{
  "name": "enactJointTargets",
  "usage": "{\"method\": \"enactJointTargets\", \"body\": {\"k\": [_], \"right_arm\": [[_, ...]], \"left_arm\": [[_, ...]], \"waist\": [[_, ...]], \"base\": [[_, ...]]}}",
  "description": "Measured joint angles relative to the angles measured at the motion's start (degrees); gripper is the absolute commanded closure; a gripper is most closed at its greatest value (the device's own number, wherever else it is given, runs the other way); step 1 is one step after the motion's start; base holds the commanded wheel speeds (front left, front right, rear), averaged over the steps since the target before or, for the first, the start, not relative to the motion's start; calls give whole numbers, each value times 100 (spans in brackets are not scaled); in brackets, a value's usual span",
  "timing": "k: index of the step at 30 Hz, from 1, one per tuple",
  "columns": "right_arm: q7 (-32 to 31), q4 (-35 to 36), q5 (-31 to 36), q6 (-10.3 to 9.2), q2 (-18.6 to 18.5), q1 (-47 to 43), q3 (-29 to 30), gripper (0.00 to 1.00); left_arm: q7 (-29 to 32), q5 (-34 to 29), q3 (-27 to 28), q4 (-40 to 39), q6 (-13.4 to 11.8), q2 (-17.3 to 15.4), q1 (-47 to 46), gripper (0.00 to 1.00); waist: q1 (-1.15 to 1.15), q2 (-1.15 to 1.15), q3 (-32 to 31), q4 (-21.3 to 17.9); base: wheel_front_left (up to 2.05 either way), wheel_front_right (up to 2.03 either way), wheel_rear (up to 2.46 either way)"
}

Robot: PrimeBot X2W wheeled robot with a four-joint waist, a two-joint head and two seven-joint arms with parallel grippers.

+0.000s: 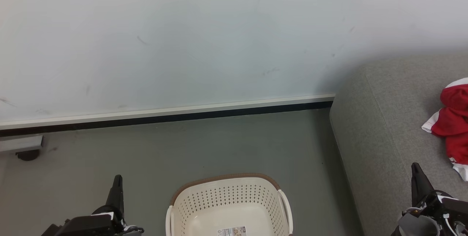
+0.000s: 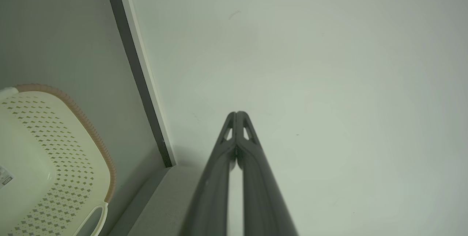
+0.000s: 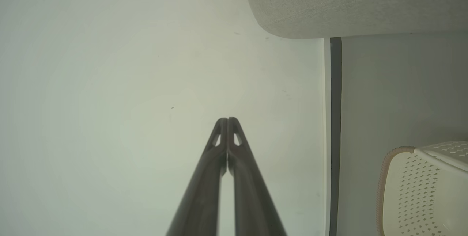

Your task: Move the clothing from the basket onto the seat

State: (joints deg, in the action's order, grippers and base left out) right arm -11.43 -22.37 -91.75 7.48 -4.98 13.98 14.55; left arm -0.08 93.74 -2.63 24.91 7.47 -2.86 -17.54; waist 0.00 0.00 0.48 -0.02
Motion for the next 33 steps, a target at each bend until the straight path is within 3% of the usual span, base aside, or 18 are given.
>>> {"method": "enactJointTargets", "body": {"k": [33], "right_arm": [[-29,-1,46,0,36,24,58,100]], "left_arm": [[0,0,0,0,0,0,0,100]], "waist": [[0,0,0,0]], "base": [[0,0,0]]}}
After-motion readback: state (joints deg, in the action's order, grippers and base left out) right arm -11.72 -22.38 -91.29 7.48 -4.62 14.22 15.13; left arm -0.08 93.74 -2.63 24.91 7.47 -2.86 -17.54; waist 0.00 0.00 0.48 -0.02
